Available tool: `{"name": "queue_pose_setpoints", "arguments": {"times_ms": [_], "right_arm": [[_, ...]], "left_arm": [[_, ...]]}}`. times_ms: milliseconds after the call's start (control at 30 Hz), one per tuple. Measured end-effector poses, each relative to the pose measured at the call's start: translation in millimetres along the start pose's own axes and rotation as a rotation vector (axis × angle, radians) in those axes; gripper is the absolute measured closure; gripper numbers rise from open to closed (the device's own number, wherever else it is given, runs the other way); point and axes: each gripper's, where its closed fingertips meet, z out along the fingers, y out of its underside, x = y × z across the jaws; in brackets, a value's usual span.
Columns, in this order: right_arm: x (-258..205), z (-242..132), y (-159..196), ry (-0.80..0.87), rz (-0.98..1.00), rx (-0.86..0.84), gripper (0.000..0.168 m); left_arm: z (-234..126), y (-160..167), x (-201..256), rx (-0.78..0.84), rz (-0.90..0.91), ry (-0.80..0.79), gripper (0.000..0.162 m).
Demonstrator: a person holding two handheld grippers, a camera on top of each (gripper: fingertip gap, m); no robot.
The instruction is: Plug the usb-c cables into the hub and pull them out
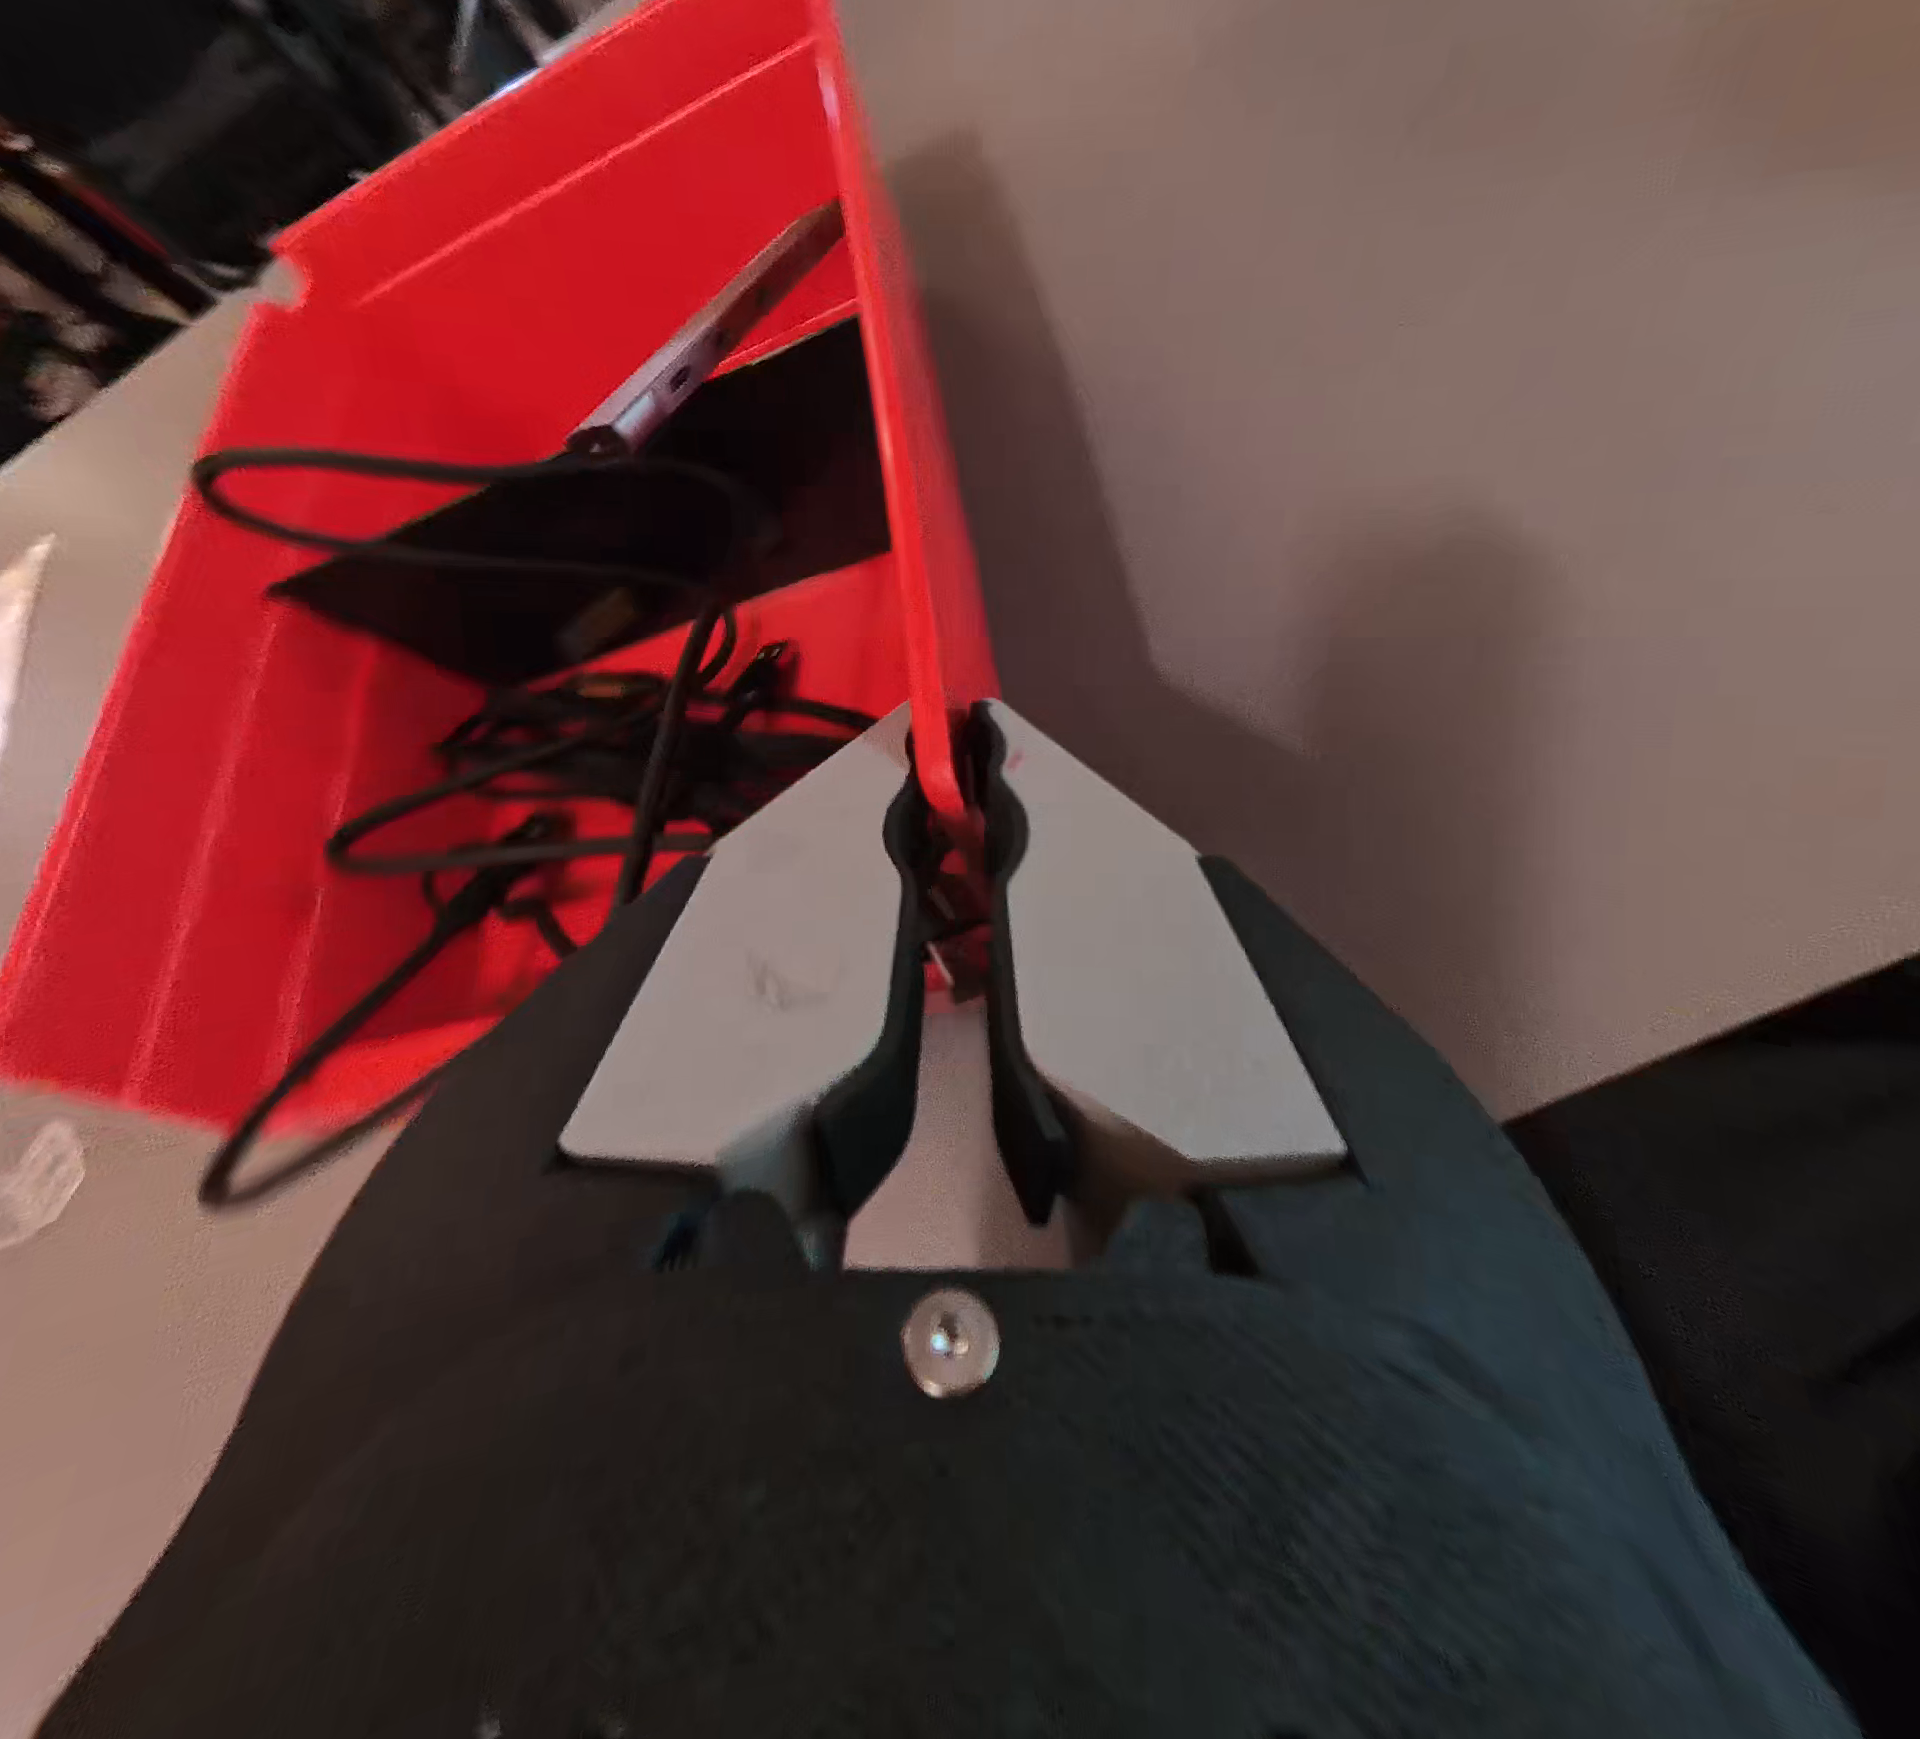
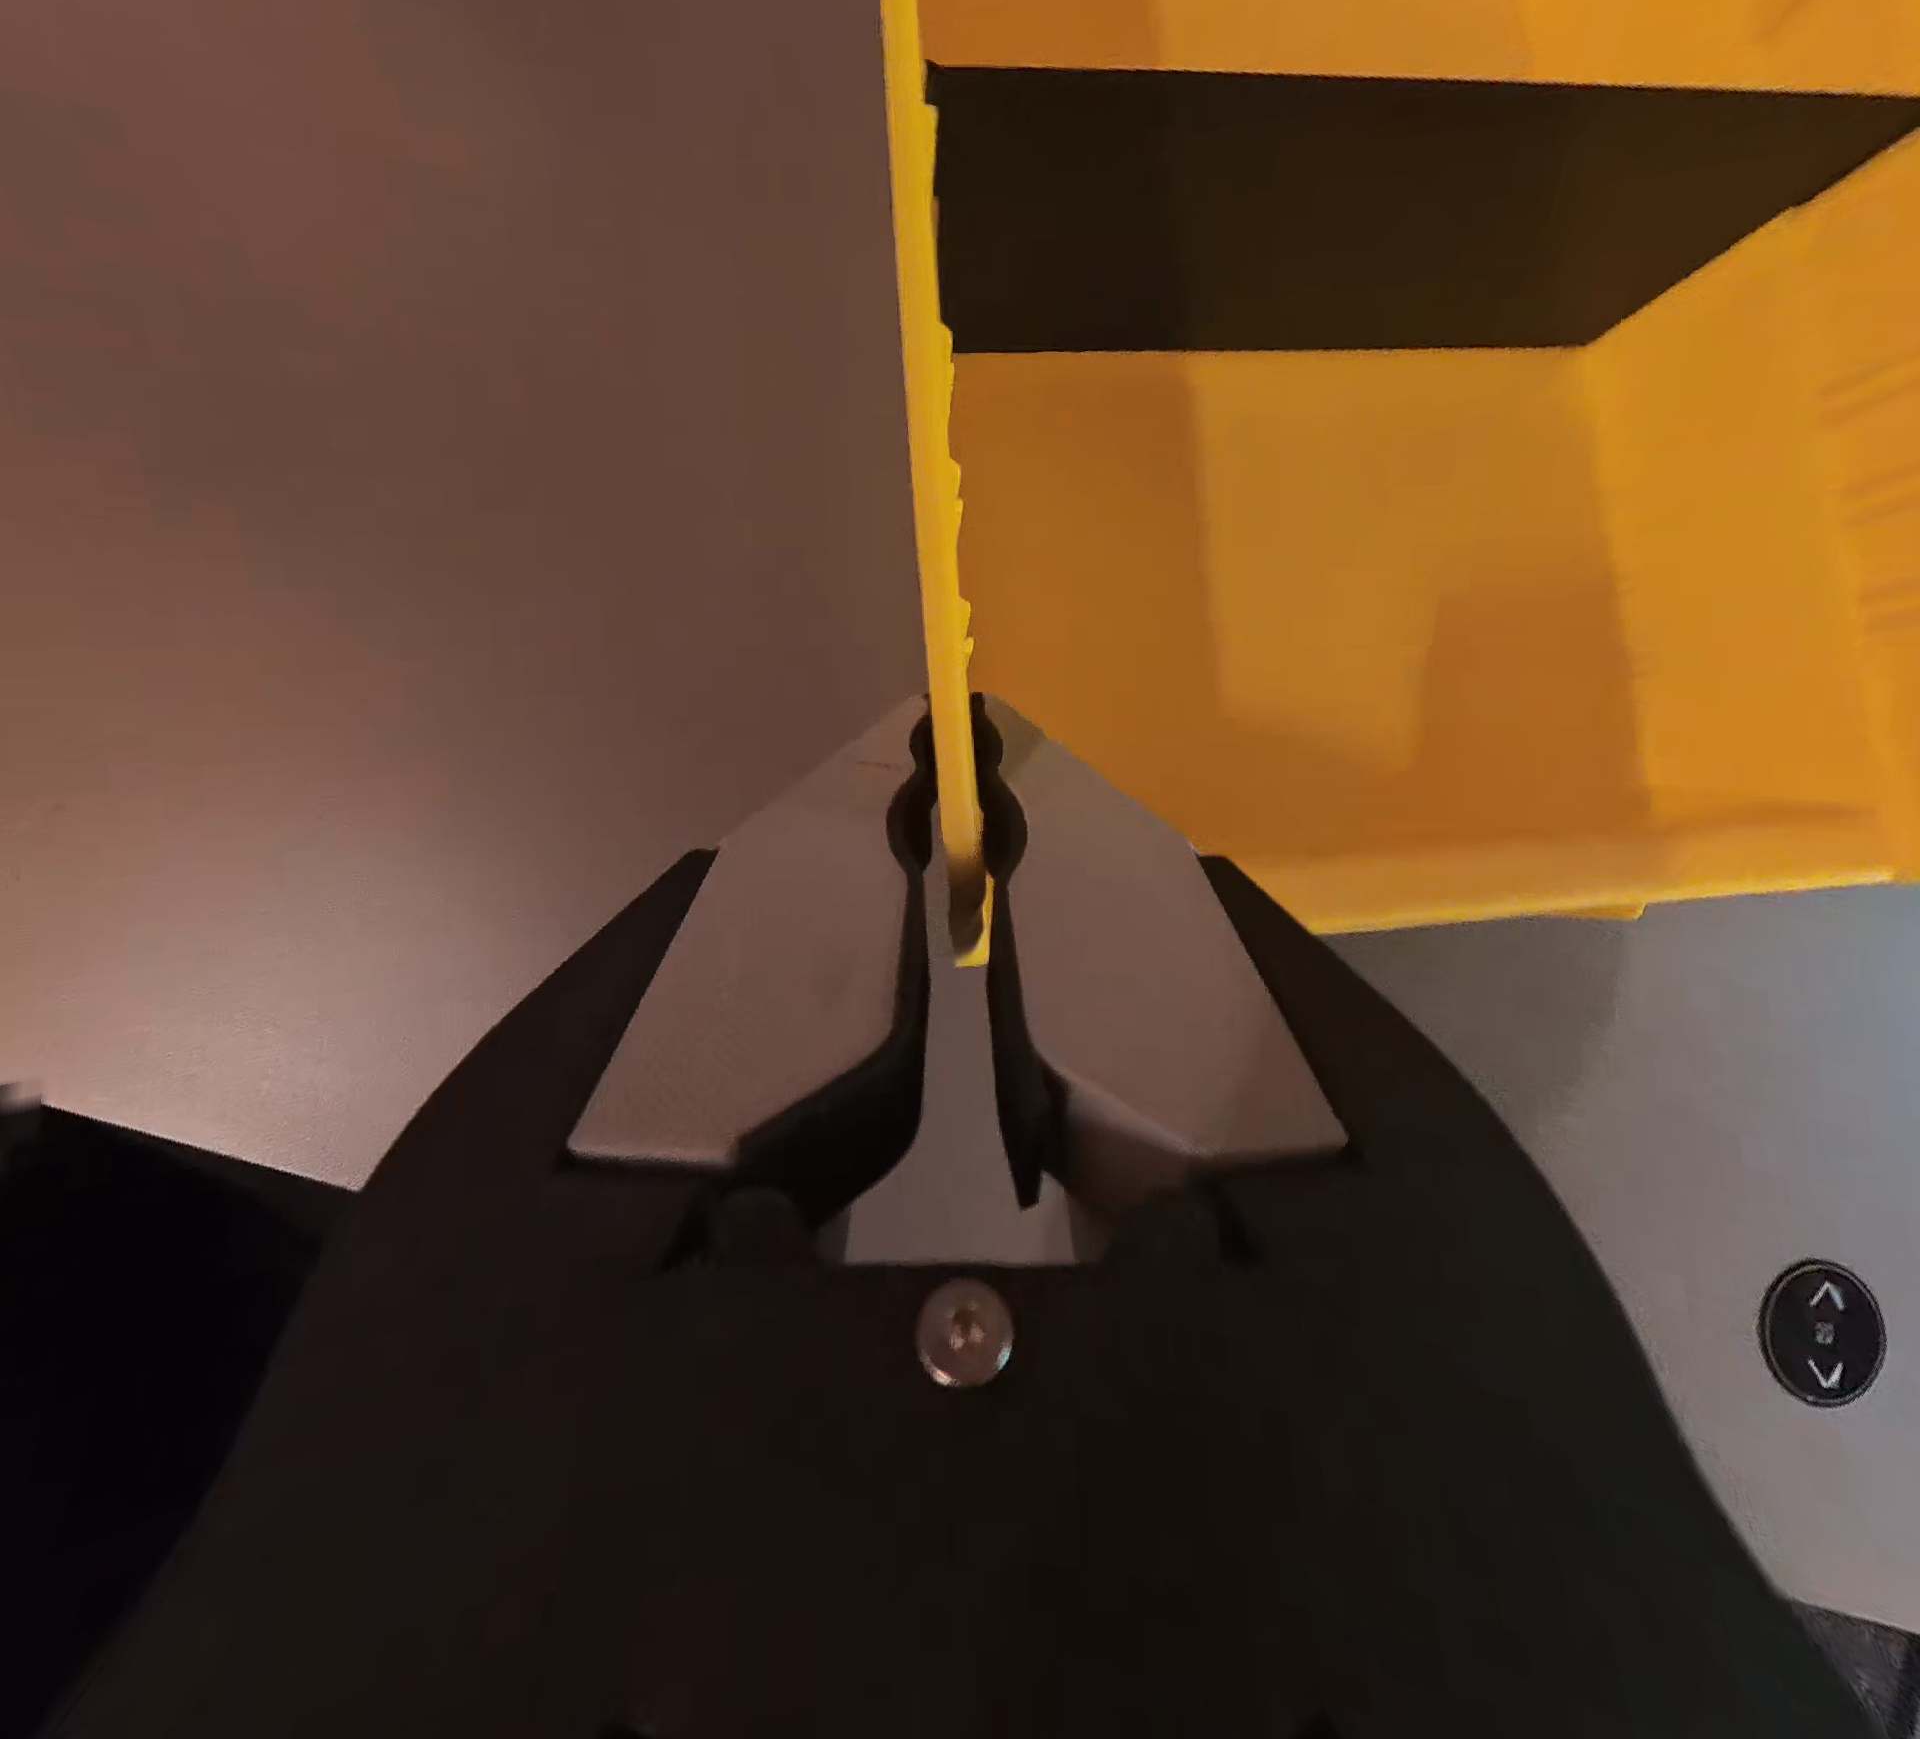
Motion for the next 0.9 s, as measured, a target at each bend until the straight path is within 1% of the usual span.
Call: {"name": "queue_pose_setpoints", "arguments": {"times_ms": [33, 67, 133, 167, 267, 367, 467, 533, 600, 633, 733, 833, 900], "right_arm": [[0, 0, 0, 0.003, 0.004, -0.005, 0.168], [-2, 0, 0, 0.001, 0.005, -0.005, 0.168], [-3, -2, -2, -0.043, 0.054, 0.016, 0.167], [-1, -3, -2, -0.059, 0.08, 0.024, 0.167], [9, -6, 8, -0.044, 0.11, 0.008, 0.167], [11, -10, 14, -0.037, 0.152, -0.002, 0.166], [-4, -14, 17, -0.033, 0.102, -0.04, 0.167], [-32, -12, 9, -0.095, 0.028, -0.024, 0.164], [-62, -5, -2, -0.172, -0.004, 0.003, 0.151], [-70, -1, -4, -0.177, -0.019, -0.001, 0.148], [-72, 1, -5, -0.124, -0.061, -0.03, 0.152], [-71, 0, -3, -0.161, -0.014, -0.028, 0.15], [-57, -3, 2, -0.116, -0.012, -0.031, 0.157]], "left_arm": [[0, 5, -5, 0.011, -0.035, -0.001, 0.16], [-1, 7, -9, 0.055, -0.098, 0.018, 0.16], [-7, 14, -19, 0.121, -0.195, 0.039, 0.16], [-11, 17, -23, 0.137, -0.201, 0.03, 0.16], [-20, 26, -30, 0.117, -0.179, -0.033, 0.16], [-26, 34, -42, 0.113, -0.248, -0.089, 0.16], [-25, 35, -49, 0.134, -0.314, -0.116, 0.161], [-20, 32, -44, 0.125, -0.238, -0.098, 0.157], [-17, 29, -41, 0.116, -0.183, -0.086, 0.155], [-15, 28, -41, 0.109, -0.169, -0.076, 0.154], [-11, 26, -43, 0.116, -0.166, -0.047, 0.154], [-7, 27, -50, 0.132, -0.191, -0.035, 0.157], [-5, 27, -54, 0.143, -0.229, -0.011, 0.158]]}}
